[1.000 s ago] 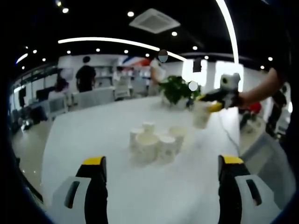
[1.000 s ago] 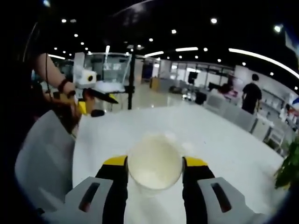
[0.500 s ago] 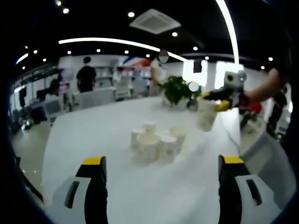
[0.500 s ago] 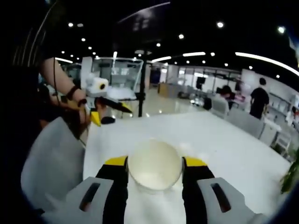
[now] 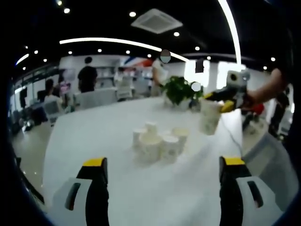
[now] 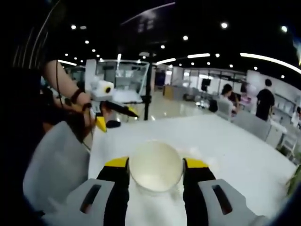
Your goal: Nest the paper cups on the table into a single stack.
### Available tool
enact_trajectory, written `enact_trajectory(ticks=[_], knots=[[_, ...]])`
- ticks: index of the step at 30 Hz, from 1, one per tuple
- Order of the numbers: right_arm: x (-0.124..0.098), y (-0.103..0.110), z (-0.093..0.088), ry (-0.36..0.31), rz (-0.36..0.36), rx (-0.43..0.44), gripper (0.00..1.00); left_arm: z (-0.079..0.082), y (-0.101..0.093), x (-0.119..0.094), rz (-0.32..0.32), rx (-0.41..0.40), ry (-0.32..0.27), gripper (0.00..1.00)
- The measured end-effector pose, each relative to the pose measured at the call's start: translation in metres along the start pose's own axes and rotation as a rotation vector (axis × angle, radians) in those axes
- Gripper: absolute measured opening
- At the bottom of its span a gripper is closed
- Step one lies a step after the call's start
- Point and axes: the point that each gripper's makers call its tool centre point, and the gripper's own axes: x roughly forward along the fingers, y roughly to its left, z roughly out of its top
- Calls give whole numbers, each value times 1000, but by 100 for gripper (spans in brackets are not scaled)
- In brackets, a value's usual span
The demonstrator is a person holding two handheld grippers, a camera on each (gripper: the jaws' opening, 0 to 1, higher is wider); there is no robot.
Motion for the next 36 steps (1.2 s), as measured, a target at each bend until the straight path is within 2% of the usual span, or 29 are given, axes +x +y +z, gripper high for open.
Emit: enact_trajectory(ticks=[21, 36], knots=[[16, 33, -12, 14, 72, 11, 41, -5, 4, 0, 17, -29, 9, 100], [31, 56, -37, 46, 112, 24, 41, -8, 2, -1, 19, -34, 19, 100]])
